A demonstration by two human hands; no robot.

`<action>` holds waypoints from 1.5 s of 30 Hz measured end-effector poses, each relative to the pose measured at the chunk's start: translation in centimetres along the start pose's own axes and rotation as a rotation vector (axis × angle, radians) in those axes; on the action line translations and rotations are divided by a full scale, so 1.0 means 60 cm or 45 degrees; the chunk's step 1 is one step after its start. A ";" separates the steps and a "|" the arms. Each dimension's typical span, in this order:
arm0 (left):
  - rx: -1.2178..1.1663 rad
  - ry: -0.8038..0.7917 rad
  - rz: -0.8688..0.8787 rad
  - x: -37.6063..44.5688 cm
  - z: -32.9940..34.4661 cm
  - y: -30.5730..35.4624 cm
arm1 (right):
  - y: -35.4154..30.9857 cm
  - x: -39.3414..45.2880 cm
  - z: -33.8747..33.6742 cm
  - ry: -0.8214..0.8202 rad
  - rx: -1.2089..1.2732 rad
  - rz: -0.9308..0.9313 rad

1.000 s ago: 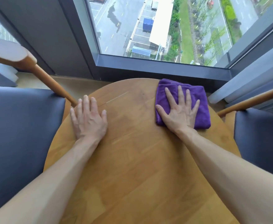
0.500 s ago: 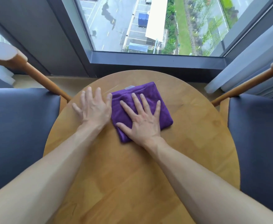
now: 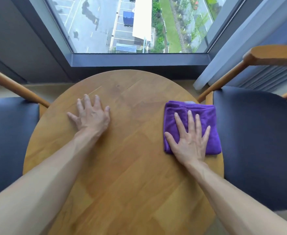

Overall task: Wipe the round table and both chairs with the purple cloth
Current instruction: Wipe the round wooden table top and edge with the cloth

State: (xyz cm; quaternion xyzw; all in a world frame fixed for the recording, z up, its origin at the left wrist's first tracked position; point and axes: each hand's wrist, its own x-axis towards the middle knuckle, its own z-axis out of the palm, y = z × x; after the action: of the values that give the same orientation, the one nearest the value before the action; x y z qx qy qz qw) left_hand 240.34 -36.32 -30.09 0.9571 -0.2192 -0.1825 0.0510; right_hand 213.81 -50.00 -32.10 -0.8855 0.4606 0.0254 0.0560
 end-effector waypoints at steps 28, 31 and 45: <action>-0.075 0.002 0.833 -0.188 0.052 0.110 | 0.029 -0.205 -0.005 -0.054 0.056 0.080; -0.215 -0.015 1.033 -0.219 0.064 0.123 | -0.032 -0.228 -0.016 -0.021 0.242 0.075; 0.285 -0.017 1.293 -0.408 0.191 0.126 | 0.062 -0.078 -0.092 -0.029 0.585 0.215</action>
State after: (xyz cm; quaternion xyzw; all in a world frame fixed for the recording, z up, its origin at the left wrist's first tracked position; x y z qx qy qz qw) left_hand 212.54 -32.56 -31.38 0.7286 -0.6744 -0.1163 0.0290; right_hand 208.03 -49.01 -26.46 -0.8075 0.5260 -0.0656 0.2588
